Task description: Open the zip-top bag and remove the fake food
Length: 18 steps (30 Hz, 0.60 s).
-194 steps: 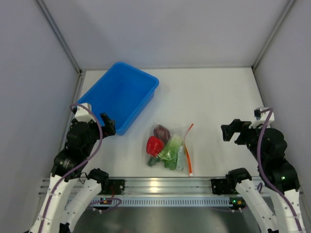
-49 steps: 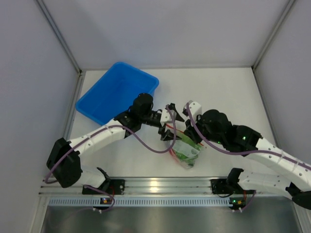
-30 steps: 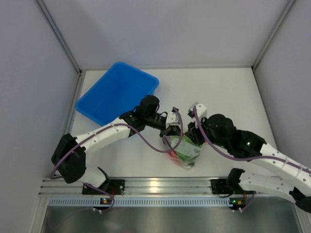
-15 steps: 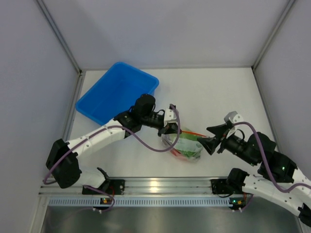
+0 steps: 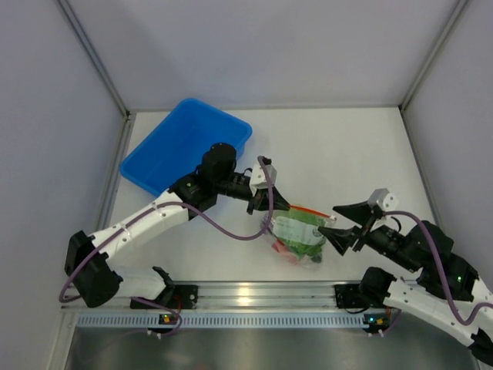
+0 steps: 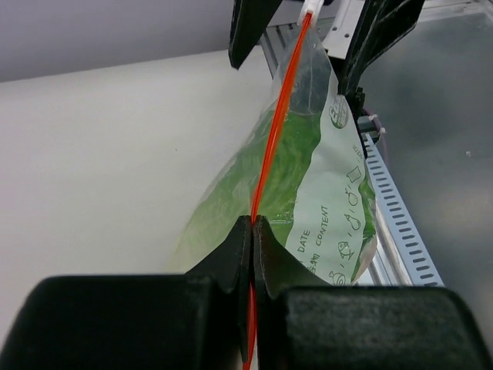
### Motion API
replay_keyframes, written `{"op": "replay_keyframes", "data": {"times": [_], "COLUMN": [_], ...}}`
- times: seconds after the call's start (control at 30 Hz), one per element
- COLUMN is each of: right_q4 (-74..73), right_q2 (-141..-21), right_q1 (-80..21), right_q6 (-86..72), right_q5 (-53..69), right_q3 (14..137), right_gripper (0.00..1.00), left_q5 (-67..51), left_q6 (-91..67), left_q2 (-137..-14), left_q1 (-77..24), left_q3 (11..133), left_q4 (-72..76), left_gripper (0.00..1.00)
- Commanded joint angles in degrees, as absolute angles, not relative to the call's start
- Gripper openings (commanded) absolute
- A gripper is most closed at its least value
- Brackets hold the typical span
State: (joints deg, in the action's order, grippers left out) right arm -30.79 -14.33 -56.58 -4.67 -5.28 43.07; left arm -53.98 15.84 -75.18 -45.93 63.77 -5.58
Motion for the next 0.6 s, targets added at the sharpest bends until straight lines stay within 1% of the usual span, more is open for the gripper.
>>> {"op": "replay_keyframes", "data": {"times": [0.0, 0.13, 0.17, 0.23, 0.27, 0.3, 0.47, 0.5, 0.53, 0.57], "right_q4": [-25.67, -21.28, -20.4, -18.9, -18.55, -17.94, -17.23, -17.31, -17.49, -17.58], "right_q2": [-13.1, -11.96, -11.69, -10.9, -10.55, -10.11, -8.88, -8.53, -8.35, -8.26], "right_q1": [-57.57, -57.57, -57.57, -57.57, -57.57, -57.57, -57.57, -57.57, -57.57, -57.57], "right_q6": [-3.95, -4.83, -5.18, -5.27, -5.45, -5.45, -5.62, -5.62, -5.45, -5.28], "right_q5": [-0.46, 3.33, 3.6, 3.78, 3.69, 3.34, 3.51, 3.34, 3.25, 3.25], "right_q3": [41.58, 39.64, 39.29, 38.5, 38.24, 37.88, 37.79, 37.88, 38.05, 38.06], "right_gripper": [0.69, 0.61, 0.55, 0.51, 0.43, 0.4, 0.33, 0.28, 0.24, 0.15], "left_q5": [-58.45, -58.71, -57.93, -57.31, -57.22, -57.22, -56.08, -55.55, -55.02, -54.85], "left_q6": [10.55, 9.14, 9.14, 8.79, 8.62, 8.53, 8.35, 8.44, 8.35, 8.26], "left_q2": [-71.46, -71.1, -71.02, -71.1, -71.1, -71.02, -70.93, -71.01, -71.02, -71.1], "left_q1": [-46.23, -46.75, -46.84, -47.28, -47.37, -47.46, -47.64, -47.64, -47.64, -47.72], "left_q3": [66.1, 66.79, 66.88, 67.06, 67.15, 67.15, 66.89, 66.71, 66.62, 66.36], "left_q4": [5.34, 5.98, 5.98, 5.98, 5.98, 5.98, 6.06, 6.06, 6.06, 6.06], "left_gripper": [0.0, 0.0, 0.0, 0.0, 0.0, 0.0, 0.0, 0.0, 0.0, 0.0]}}
